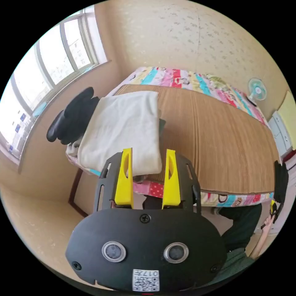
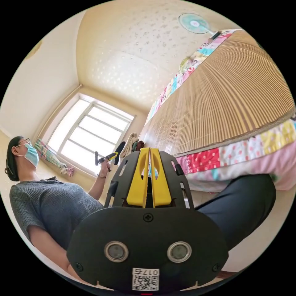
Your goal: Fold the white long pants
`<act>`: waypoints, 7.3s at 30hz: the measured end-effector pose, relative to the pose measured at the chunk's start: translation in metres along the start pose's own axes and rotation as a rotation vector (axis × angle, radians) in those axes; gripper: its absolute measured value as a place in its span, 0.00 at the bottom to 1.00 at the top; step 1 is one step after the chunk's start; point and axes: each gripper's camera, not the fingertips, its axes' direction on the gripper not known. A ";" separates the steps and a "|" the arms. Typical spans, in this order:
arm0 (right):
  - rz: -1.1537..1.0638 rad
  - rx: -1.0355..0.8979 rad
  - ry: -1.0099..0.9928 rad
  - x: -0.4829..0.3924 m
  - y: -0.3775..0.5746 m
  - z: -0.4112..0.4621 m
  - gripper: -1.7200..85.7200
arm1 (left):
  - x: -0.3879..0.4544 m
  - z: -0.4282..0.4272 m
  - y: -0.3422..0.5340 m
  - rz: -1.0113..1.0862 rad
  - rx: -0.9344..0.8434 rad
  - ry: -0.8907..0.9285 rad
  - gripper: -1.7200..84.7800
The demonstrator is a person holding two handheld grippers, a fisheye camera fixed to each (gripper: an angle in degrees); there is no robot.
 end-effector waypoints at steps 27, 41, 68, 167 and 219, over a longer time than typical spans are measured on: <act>0.001 0.029 0.089 -0.032 0.075 0.037 0.03 | 0.200 -0.067 0.094 0.511 0.044 1.123 0.09; -0.066 -0.385 0.240 -0.024 -0.031 0.231 0.14 | 0.107 0.035 0.233 0.325 -0.233 1.135 0.11; -0.234 -0.823 0.472 0.035 -0.300 0.662 0.07 | -0.085 0.068 0.189 -0.083 -0.079 1.108 0.14; -0.048 -0.677 0.332 0.001 0.034 0.399 0.11 | -0.054 0.014 -0.022 -0.054 -0.123 0.970 0.18; 0.305 -0.162 0.427 0.005 0.071 -0.031 0.05 | 0.089 0.093 0.024 0.432 -0.291 0.873 0.14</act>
